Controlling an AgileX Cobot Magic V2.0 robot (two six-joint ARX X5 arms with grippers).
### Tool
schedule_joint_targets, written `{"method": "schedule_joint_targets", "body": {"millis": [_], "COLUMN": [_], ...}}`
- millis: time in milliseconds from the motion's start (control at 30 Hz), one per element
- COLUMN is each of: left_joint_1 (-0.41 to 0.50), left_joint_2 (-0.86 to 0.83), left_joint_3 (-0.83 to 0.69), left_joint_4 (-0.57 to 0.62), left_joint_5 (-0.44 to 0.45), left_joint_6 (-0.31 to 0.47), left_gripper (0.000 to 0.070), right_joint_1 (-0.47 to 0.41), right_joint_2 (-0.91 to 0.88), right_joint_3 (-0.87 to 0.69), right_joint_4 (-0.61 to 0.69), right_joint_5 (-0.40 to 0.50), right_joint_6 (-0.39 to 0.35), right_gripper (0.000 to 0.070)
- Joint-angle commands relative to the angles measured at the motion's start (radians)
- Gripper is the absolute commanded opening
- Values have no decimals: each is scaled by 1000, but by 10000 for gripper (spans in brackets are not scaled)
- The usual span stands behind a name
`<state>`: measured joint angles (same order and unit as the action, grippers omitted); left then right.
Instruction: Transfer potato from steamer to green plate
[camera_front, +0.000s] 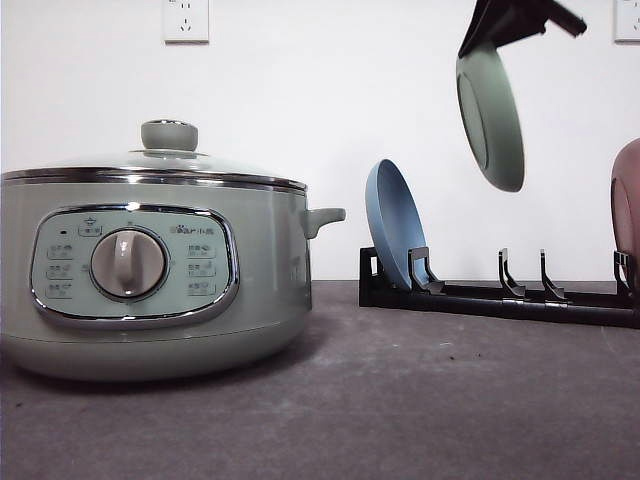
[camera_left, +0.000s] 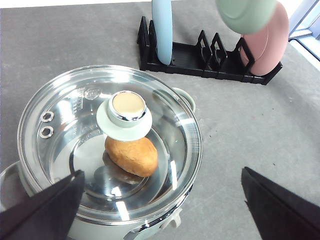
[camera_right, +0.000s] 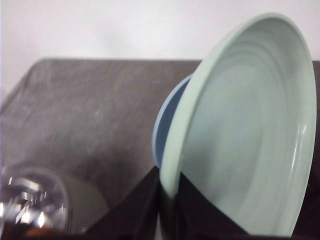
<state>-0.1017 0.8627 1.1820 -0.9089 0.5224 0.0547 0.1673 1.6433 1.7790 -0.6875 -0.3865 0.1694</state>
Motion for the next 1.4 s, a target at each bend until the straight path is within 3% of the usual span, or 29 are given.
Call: {"method": "schedule_joint_targets", "body": {"millis": [0, 300, 600, 967, 1367], "left_joint_1": [-3, -3, -3, -3, -3], "left_joint_2": [6, 6, 6, 6, 6], "left_joint_3": [24, 24, 24, 24, 24], "left_joint_4": [11, 11, 11, 11, 11], "left_joint_5": [2, 2, 2, 2, 2], "left_joint_6": [6, 5, 9, 9, 8], "left_gripper": [637, 637, 637, 637, 637], "right_joint_1": [27, 212, 463, 719, 868], "right_joint_2": [-24, -129, -153, -167, -166], "right_joint_3": [30, 29, -33, -304, -595], "right_joint_4": [-26, -313, -523, -514, -323], "right_joint_5": [24, 264, 494, 700, 709], "right_joint_6": [-87, -272, -290, -240, -169], "right_gripper": [7, 7, 5, 6, 5]}}
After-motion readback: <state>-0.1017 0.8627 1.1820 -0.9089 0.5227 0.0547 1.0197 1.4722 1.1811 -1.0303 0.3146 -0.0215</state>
